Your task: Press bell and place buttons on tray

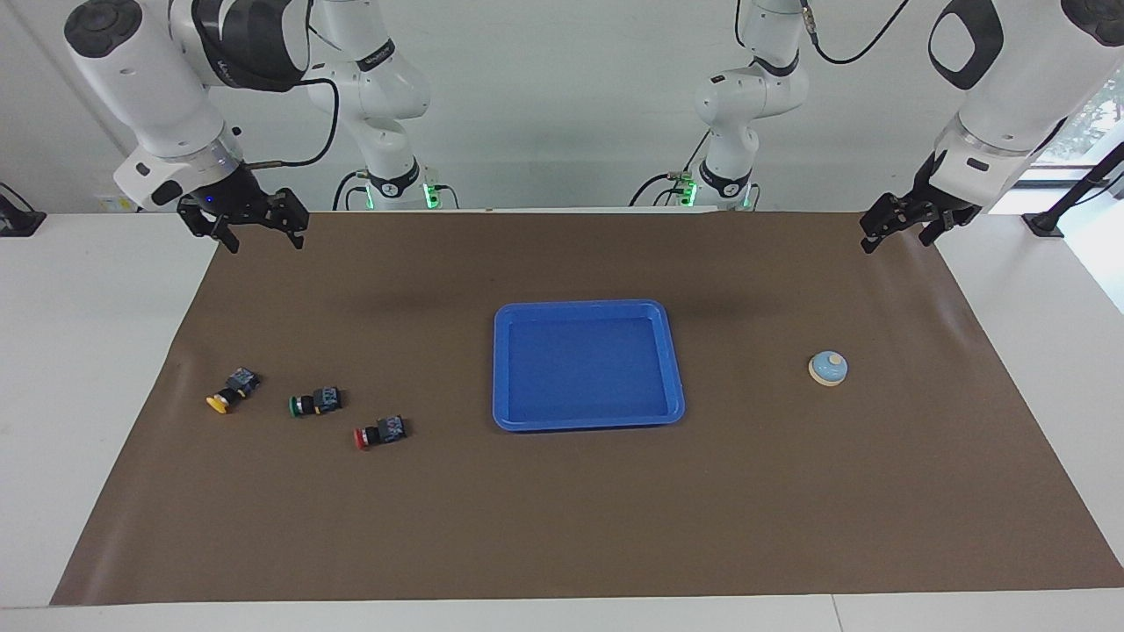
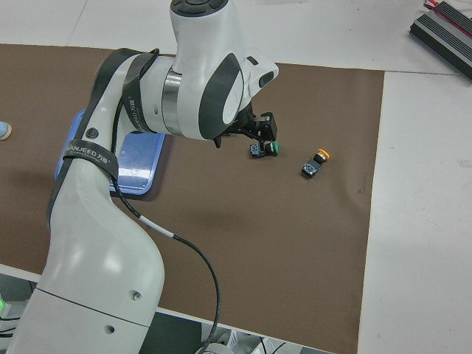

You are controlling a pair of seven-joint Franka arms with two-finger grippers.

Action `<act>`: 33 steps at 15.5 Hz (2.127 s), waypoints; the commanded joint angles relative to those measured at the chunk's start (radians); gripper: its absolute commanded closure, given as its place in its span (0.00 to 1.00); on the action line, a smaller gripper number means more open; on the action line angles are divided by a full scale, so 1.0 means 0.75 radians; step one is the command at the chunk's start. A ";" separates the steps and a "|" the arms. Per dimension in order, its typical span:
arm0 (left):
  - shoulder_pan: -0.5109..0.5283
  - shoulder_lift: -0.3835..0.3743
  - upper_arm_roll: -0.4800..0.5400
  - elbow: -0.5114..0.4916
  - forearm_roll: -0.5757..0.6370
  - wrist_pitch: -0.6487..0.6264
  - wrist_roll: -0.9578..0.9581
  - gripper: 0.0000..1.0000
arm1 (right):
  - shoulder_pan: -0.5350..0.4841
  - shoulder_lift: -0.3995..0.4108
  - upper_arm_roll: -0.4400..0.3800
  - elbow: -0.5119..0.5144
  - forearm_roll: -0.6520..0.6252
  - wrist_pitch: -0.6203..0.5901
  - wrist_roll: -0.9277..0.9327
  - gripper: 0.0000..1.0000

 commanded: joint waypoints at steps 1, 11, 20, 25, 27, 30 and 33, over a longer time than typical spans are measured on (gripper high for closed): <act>-0.004 -0.011 0.002 0.001 -0.005 0.009 0.002 0.00 | -0.014 -0.031 0.008 -0.029 0.014 -0.005 -0.029 0.00; -0.033 -0.017 0.002 -0.011 -0.005 0.011 -0.021 0.00 | -0.014 -0.031 0.008 -0.029 0.014 -0.005 -0.029 0.00; -0.010 -0.019 0.008 -0.070 -0.008 0.123 -0.005 1.00 | -0.014 -0.031 0.008 -0.029 0.014 -0.005 -0.027 0.00; 0.010 -0.007 0.012 -0.179 -0.008 0.262 -0.002 1.00 | -0.014 -0.031 0.008 -0.029 0.014 -0.005 -0.029 0.00; 0.041 0.011 0.010 -0.216 -0.010 0.318 0.000 1.00 | -0.014 -0.031 0.008 -0.029 0.014 -0.005 -0.029 0.00; 0.047 0.126 0.012 -0.228 -0.008 0.379 -0.004 1.00 | -0.014 -0.031 0.008 -0.029 0.014 -0.005 -0.029 0.00; 0.041 0.118 0.012 -0.416 -0.008 0.559 -0.013 1.00 | -0.014 -0.031 0.008 -0.029 0.014 -0.005 -0.027 0.00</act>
